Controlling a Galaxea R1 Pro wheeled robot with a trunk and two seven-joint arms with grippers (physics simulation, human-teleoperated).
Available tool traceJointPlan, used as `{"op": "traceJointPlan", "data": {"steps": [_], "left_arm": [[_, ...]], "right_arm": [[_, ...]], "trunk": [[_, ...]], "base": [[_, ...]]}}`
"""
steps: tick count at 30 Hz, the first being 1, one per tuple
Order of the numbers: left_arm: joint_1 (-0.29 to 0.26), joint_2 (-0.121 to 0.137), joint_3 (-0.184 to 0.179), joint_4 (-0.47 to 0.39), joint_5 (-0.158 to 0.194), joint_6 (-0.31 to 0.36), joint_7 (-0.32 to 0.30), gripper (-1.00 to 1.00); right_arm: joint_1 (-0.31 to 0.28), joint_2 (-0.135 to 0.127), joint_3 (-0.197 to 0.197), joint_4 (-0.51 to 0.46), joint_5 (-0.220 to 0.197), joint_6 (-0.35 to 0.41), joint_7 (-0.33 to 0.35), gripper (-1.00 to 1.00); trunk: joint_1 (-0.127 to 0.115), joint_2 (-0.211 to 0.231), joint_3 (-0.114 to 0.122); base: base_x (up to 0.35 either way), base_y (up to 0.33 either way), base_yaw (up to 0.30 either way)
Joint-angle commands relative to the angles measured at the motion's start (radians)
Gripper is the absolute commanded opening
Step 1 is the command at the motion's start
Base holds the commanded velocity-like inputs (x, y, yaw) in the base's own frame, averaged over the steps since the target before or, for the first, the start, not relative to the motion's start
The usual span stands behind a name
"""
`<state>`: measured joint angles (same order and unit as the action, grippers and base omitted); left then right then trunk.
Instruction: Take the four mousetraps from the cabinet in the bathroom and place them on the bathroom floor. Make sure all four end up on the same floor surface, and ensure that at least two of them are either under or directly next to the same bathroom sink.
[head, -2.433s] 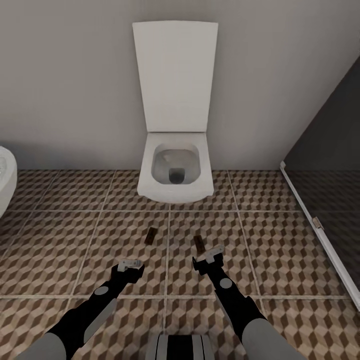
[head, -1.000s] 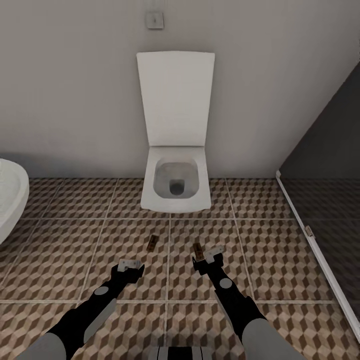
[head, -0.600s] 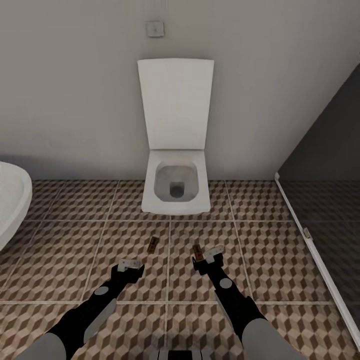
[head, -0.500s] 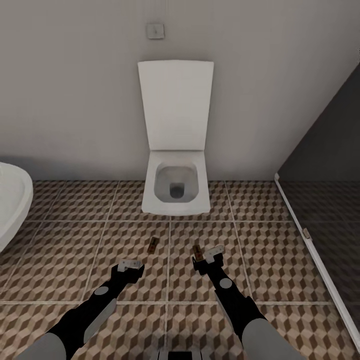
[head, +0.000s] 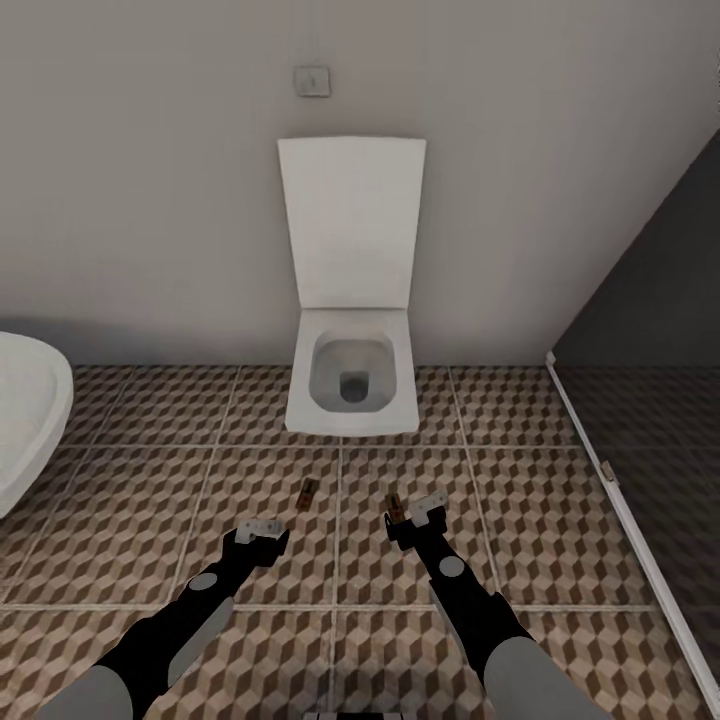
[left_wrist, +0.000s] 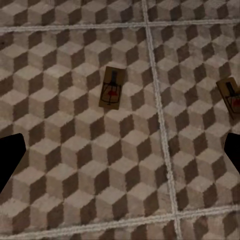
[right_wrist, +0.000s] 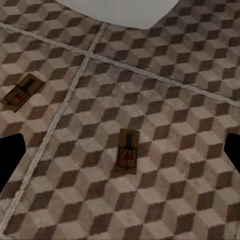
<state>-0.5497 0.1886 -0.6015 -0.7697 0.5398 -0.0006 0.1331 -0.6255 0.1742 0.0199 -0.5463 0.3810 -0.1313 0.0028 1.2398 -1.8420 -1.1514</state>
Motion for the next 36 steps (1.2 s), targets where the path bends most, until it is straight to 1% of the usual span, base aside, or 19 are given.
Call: {"op": "traceJointPlan", "data": {"steps": [1, 36], "left_arm": [[-0.001, 0.002, -0.007, -0.002, 0.009, 0.0, 0.01, 1.0], [-0.001, 0.0, -0.008, -0.001, 0.009, 0.001, 0.01, 1.0]], "right_arm": [[0.0, 0.0, -0.002, 0.0, 0.007, -0.002, 0.0, 1.0], [0.0, 0.0, -0.002, 0.0, 0.009, -0.001, 0.0, 1.0]], "trunk": [[-0.004, 0.007, 0.003], [-0.138, 0.252, 0.112]], "base": [[0.0, 0.0, 0.0], [0.0, 0.0, 0.0]]}}
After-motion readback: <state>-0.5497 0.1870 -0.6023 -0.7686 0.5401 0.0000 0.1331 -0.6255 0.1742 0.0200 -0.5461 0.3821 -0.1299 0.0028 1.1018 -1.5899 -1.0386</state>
